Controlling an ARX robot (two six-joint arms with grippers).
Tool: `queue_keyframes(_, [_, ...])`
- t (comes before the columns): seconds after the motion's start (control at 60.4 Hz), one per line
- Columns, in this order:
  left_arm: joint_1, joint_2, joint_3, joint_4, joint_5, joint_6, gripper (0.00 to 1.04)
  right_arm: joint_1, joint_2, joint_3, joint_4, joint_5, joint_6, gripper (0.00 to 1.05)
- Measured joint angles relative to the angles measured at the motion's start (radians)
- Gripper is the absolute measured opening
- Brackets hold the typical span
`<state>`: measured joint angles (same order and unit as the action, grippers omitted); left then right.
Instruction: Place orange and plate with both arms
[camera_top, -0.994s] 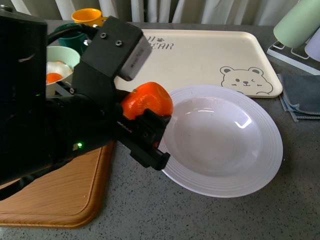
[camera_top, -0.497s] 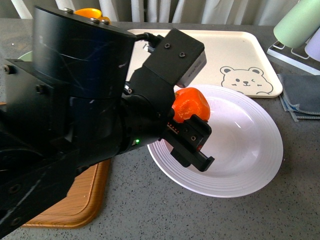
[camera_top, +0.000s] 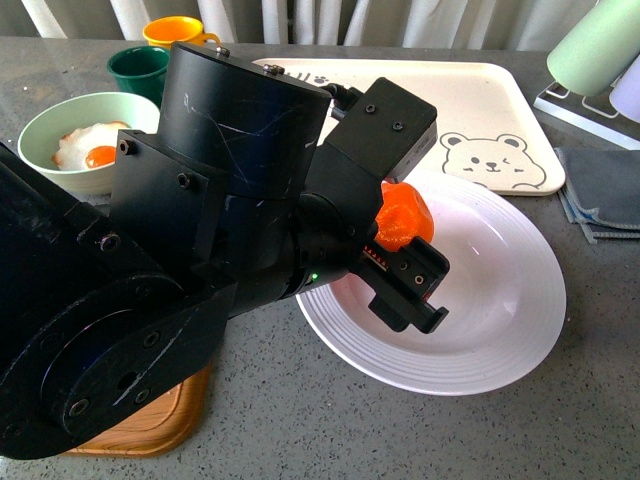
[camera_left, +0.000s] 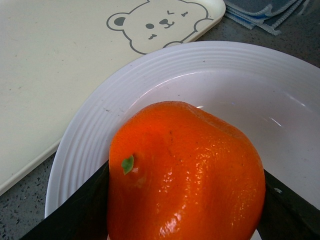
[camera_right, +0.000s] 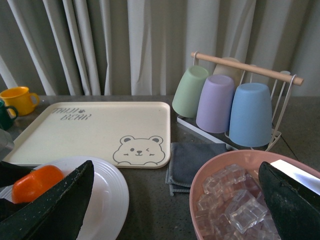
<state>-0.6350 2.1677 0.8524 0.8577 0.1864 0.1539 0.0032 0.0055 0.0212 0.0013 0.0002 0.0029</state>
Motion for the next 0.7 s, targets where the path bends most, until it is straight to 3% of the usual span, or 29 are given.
queue_keyframes(0.066, [-0.002,0.000,-0.002,0.007,0.001,0.000,0.98,0.000,0.000,0.000,0.000,0.000,0.000,0.96])
queue_keyframes(0.397, [0.010,-0.110,-0.096,0.046,0.040,-0.052,0.96,0.000,0.000,0.000,0.000,0.000,0.000,0.96])
queue_keyframes(0.695, [0.133,-0.324,-0.189,0.031,0.101,-0.198,0.96,0.000,0.000,0.000,0.000,0.000,0.000,0.96])
